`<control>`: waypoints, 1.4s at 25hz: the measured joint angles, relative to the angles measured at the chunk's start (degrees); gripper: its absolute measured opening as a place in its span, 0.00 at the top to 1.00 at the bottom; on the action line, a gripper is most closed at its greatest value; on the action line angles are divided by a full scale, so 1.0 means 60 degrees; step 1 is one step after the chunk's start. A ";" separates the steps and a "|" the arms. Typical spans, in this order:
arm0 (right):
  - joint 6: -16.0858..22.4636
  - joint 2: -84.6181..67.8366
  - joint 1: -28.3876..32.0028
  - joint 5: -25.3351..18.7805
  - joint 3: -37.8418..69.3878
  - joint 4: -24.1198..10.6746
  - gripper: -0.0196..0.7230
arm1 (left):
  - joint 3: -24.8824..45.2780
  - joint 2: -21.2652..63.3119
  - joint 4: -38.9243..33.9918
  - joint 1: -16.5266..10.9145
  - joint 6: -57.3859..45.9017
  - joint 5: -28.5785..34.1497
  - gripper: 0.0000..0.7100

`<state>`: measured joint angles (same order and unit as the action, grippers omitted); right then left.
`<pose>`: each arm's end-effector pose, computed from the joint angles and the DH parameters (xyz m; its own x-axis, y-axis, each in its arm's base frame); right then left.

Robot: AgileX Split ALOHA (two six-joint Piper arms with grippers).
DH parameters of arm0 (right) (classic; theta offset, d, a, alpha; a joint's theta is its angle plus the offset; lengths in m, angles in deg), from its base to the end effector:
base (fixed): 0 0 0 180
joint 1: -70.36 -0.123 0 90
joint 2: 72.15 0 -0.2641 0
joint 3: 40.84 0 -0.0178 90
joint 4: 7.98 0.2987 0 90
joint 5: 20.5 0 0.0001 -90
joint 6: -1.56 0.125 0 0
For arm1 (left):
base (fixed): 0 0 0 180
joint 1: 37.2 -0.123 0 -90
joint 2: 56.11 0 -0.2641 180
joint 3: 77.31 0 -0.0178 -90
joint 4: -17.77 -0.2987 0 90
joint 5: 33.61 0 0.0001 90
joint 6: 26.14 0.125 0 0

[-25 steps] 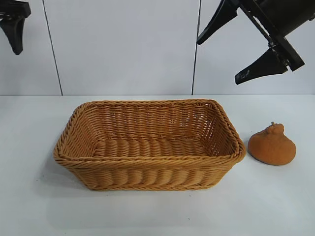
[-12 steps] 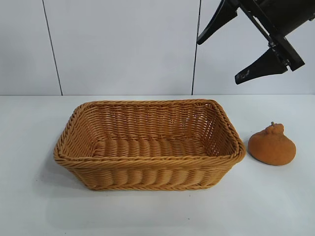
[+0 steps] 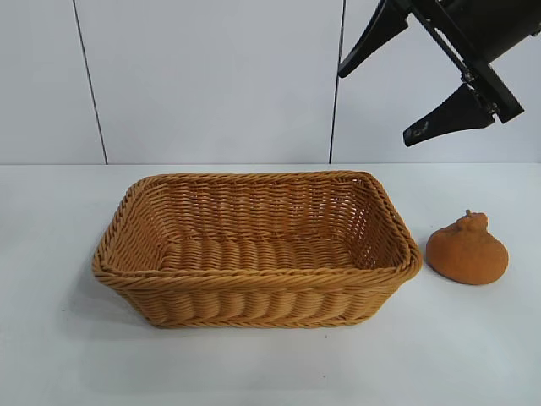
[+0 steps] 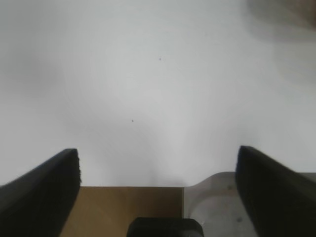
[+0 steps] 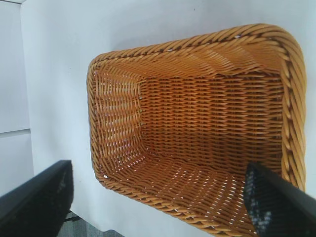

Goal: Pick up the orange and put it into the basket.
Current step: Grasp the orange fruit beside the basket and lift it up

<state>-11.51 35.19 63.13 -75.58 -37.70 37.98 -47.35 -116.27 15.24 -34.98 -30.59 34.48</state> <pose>0.3943 0.1243 0.1955 -0.9639 0.1233 -0.2360 -0.0574 0.7691 0.6365 0.2137 -0.0032 0.2533 -0.9274 -0.0252 -0.3731 -0.0333 0.9993 0.0152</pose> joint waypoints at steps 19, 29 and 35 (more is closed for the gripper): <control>0.0605 -0.0330 0.0000 -0.0806 -0.1124 -0.2125 0.11 | 0.2944 0.6525 0.0422 0.0000 -0.0016 -0.1183 0.14; 0.1956 -0.0330 0.0547 -0.1596 -0.1999 -0.5452 0.11 | 0.2959 0.8270 0.0422 0.0000 -0.0016 -0.1173 0.14; 0.1971 -0.0330 0.1788 -0.1755 -0.1999 -0.5634 0.11 | 0.2967 0.8666 0.0422 0.0000 -0.0008 -0.1165 0.14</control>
<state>0.31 33.21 73.85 -86.11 -49.70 4.18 -29.55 -64.28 17.77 -34.98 -30.64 27.49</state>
